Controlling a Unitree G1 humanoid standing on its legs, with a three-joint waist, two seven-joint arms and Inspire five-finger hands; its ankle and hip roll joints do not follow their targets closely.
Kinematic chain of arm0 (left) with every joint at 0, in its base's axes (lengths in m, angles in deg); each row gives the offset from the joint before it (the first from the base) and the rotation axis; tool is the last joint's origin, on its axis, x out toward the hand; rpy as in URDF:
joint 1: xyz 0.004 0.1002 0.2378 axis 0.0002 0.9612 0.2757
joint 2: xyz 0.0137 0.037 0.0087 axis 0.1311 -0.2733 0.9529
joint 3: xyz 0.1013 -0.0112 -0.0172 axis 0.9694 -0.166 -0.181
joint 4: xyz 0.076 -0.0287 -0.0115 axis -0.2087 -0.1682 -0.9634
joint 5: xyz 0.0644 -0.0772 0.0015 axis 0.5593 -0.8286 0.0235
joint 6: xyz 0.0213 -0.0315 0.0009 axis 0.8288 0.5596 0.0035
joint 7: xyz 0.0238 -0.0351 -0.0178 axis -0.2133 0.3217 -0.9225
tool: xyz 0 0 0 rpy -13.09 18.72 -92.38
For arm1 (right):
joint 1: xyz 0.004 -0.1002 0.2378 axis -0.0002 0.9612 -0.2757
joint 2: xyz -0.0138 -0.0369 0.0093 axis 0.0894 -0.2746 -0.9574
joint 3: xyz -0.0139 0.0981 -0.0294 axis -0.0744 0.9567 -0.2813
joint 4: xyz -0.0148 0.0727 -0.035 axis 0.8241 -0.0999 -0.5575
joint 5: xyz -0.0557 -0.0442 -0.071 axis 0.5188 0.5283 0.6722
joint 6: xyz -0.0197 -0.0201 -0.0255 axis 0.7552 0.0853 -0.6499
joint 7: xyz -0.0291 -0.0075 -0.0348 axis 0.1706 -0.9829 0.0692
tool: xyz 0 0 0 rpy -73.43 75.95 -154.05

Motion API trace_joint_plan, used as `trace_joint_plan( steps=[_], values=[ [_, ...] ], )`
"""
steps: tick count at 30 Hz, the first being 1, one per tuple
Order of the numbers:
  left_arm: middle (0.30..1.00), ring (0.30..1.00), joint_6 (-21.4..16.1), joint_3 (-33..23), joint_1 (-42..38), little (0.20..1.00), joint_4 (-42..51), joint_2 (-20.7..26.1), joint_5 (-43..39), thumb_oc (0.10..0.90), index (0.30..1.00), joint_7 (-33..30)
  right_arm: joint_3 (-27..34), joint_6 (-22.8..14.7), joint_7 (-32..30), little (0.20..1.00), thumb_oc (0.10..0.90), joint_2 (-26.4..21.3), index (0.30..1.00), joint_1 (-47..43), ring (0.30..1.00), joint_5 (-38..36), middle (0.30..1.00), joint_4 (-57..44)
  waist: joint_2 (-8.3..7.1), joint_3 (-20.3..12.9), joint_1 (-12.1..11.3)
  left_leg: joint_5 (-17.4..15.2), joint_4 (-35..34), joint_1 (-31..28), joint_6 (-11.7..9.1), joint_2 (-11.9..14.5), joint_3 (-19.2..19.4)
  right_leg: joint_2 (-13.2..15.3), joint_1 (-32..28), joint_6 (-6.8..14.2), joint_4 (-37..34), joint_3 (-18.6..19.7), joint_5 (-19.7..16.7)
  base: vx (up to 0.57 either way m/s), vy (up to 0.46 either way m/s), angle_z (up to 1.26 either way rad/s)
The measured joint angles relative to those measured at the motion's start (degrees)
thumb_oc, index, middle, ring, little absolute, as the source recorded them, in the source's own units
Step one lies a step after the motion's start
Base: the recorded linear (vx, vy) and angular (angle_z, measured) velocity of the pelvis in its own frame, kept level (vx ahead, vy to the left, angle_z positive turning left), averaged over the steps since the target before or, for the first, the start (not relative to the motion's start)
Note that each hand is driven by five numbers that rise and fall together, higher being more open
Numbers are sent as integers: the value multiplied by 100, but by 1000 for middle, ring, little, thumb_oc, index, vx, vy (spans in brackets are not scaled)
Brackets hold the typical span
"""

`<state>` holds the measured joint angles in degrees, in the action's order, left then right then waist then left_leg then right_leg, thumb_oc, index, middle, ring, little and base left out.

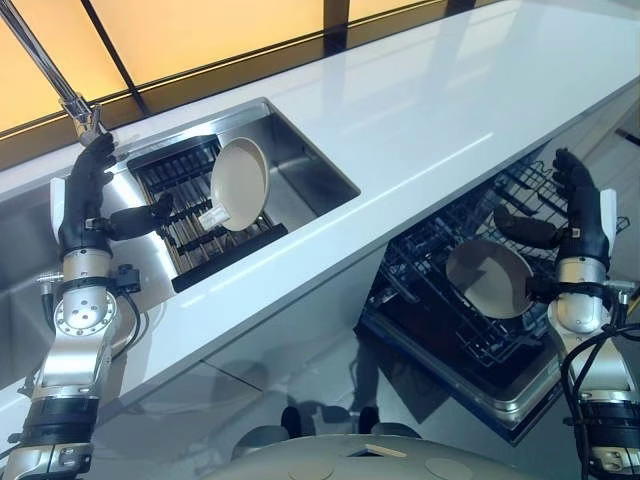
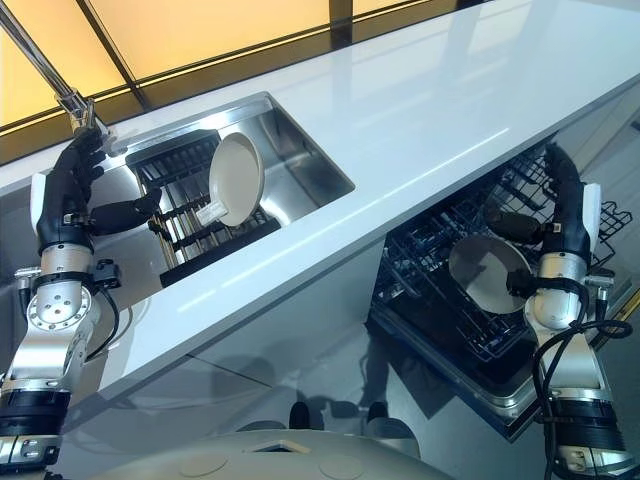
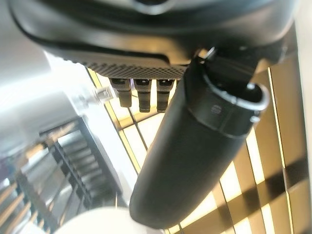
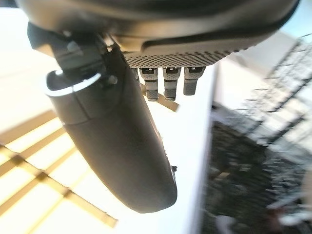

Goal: Pick up plates and place into dishwasher.

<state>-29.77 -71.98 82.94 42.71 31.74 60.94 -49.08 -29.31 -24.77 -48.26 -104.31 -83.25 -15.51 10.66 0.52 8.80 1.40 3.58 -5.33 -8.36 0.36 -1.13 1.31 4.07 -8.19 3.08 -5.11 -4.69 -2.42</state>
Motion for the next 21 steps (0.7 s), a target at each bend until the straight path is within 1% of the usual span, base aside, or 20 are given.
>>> trace_joint_plan(
  steps=[2, 4, 8, 11, 15, 18, 19, 21],
  values=[
    [900, 900, 109, 137, -109, 900, 37, 0, -15, 800, 900, 152, -47, -160, 31, 900, 800, 0, 900, -55, 900, -34, 900, -241, 2, 1, 0, 0, -1, 1, -1, 3, 1, -4, 2, 1, 0, -1, 1, 0, 0, 0],
    [900, 900, 267, 233, -218, 900, 73, 1, -21, 800, 900, 373, -223, -247, 163, 900, 800, -1, 900, -212, 900, -39, 900, -438, 2, 1, 28, -1, 1, 1, -1, 2, 7, -4, 7, 0, 0, 7, 0, 0, 0, 0],
    [900, 900, 397, 593, -543, 900, 80, 138, 8, 800, 900, 721, -668, -283, 722, 900, 800, -8, 900, -468, 900, -51, 900, -560, 4, 2, 54, 0, 9, 2, -1, 1, 10, -3, 10, 0, 0, 17, 0, -1, 17, -1],
    [900, 900, 475, 876, -886, 900, 80, 428, 339, 800, 900, 896, -1129, -163, 1127, 900, 800, -28, 900, -686, 900, -75, 900, -559, 5, 2, 57, 0, 20, 11, -1, 3, 11, -7, 19, -1, 1, 19, -1, -1, 23, 0],
    [900, 900, 498, 1278, -1537, 900, 70, 924, 818, 800, 900, 963, -1657, 152, 1468, 900, 800, -41, 900, -956, 900, -276, 900, -508, 5, 2, 44, 0, 22, 14, -1, -2, 12, -2, 21, -2, 1, 17, -1, 0, 0, 0],
    [900, 900, 512, 1473, -1956, 900, 69, 1148, 1137, 800, 900, 1024, -1972, 375, 1648, 900, 800, -42, 900, -1123, 900, -388, 900, -396, 5, 1, 50, 0, 22, 14, -1, -3, 14, 1, 21, -2, 1, 17, -1, 0, 0, 0],
    [900, 900, 514, 1593, -2177, 900, 69, 1287, 1331, 800, 900, 1082, -2091, 517, 1765, 900, 800, -41, 900, -1152, 900, -501, 900, -365, 6, 1, 52, 0, 22, 15, -1, -3, 16, 0, 22, -2, 1, 18, -1, 0, 0, 0],
    [900, 900, 515, 1719, -2386, 900, 65, 1473, 1661, 800, 900, 1132, -2246, 665, 1894, 900, 800, -40, 900, -1157, 900, -553, 900, -299, 9, 0, 72, -1, 22, 15, -2, -2, 23, -1, 24, -2, 1, 23, -1, 0, 0, 0]
  ],
)
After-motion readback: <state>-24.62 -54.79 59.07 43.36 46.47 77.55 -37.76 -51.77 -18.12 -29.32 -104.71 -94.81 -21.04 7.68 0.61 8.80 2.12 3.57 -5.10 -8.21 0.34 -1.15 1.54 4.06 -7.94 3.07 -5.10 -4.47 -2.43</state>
